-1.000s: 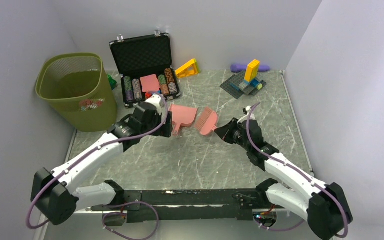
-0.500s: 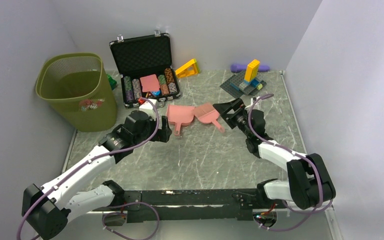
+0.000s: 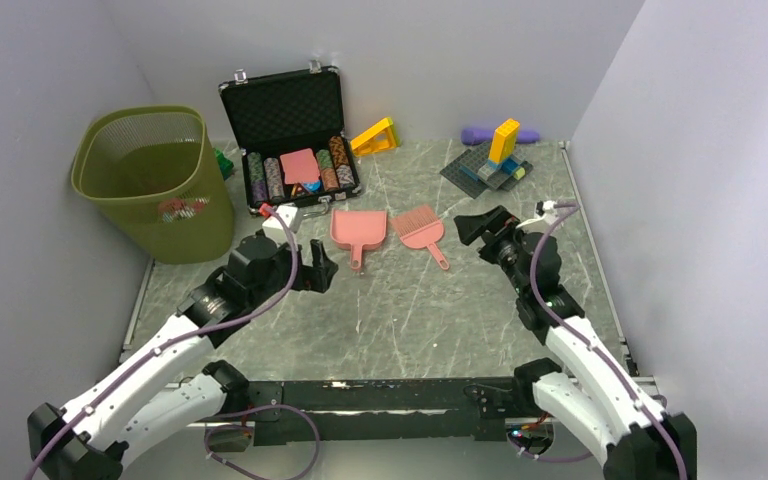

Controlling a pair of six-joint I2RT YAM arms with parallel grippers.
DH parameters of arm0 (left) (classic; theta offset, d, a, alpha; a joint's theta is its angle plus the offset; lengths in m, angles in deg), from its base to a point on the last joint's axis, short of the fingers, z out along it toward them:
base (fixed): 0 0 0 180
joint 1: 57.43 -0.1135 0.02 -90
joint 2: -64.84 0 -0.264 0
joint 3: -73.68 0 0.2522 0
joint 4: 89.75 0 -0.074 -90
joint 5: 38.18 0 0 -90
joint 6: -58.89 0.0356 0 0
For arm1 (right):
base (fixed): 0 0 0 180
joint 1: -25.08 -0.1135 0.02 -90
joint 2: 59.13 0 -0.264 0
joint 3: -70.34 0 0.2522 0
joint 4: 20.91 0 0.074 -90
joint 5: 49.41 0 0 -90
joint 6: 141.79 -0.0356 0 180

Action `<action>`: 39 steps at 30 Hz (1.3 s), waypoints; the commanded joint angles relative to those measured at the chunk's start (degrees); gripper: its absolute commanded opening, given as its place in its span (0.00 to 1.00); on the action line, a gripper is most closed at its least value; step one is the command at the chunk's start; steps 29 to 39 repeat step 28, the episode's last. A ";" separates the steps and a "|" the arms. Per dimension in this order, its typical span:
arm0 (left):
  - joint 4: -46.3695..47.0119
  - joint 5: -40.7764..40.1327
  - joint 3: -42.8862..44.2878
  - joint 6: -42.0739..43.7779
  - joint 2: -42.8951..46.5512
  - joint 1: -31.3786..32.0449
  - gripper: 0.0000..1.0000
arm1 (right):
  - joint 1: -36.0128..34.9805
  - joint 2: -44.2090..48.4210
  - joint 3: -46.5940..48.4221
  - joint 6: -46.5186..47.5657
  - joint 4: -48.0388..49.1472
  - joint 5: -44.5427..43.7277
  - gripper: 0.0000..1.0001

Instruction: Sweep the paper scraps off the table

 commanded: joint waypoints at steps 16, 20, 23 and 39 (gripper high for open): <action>6.70 -5.74 -18.51 -4.88 30.80 0.40 0.99 | 0.20 39.34 -5.21 24.00 -20.51 -3.31 1.00; 6.09 -6.96 -21.58 -6.05 33.94 0.36 0.99 | 0.17 44.89 -7.51 24.22 -21.80 -3.17 1.00; 5.00 -7.17 -21.19 -6.91 33.16 0.40 0.99 | 0.23 45.98 -7.61 23.55 -22.96 -3.47 1.00; 5.53 -3.98 -18.77 -6.66 29.01 0.36 0.99 | 0.18 44.07 -5.96 23.63 -23.93 -3.36 1.00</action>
